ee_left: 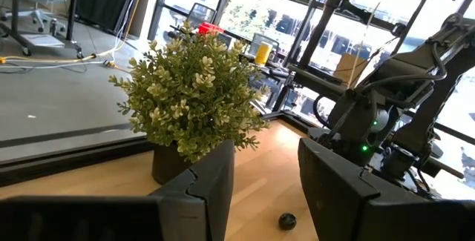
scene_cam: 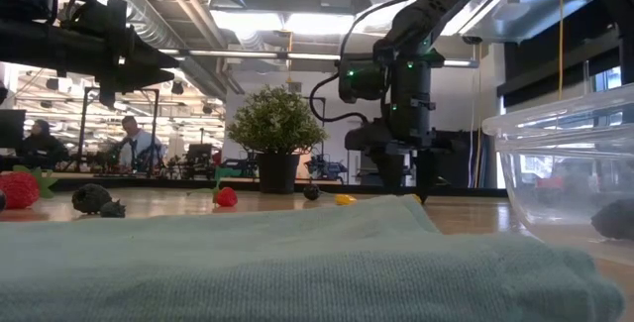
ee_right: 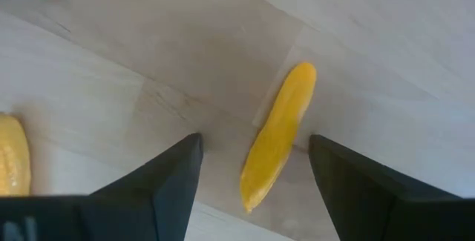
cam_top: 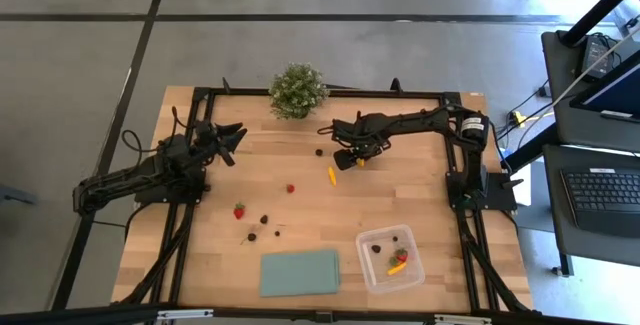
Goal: Pick and placing Produce into tupperware
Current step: Put the yellow corn into the transparent bin
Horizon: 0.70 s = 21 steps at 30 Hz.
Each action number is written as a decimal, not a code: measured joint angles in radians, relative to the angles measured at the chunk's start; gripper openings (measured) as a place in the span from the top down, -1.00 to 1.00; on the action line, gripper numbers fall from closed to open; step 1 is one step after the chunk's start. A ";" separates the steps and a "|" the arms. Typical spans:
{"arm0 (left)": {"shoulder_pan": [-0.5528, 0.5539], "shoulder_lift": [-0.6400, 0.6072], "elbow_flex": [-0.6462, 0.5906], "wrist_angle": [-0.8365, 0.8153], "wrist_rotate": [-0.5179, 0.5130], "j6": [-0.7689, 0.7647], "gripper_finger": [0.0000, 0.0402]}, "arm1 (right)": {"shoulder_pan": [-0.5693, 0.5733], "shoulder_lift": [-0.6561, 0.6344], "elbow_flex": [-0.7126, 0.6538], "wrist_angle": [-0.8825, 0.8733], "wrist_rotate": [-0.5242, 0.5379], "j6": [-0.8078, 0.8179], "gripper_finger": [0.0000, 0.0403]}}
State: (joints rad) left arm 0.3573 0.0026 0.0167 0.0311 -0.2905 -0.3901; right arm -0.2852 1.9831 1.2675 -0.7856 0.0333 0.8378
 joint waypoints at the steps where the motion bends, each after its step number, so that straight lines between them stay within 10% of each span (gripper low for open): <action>1: 0.000 0.000 0.000 0.000 0.000 0.000 0.29 | 0.000 0.000 0.000 0.000 -0.002 0.007 -0.25; 10: 0.000 0.000 0.000 0.000 0.000 0.000 0.29 | 0.000 0.001 0.000 0.001 -0.009 0.018 -0.19; 21: 0.000 0.000 0.000 0.000 0.000 0.000 0.29 | 0.000 0.001 0.001 0.004 -0.011 -0.034 0.42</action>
State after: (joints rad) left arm 0.3573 0.0029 0.0170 0.0311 -0.2905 -0.3901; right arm -0.2852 1.9839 1.2682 -0.7818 0.0223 0.8037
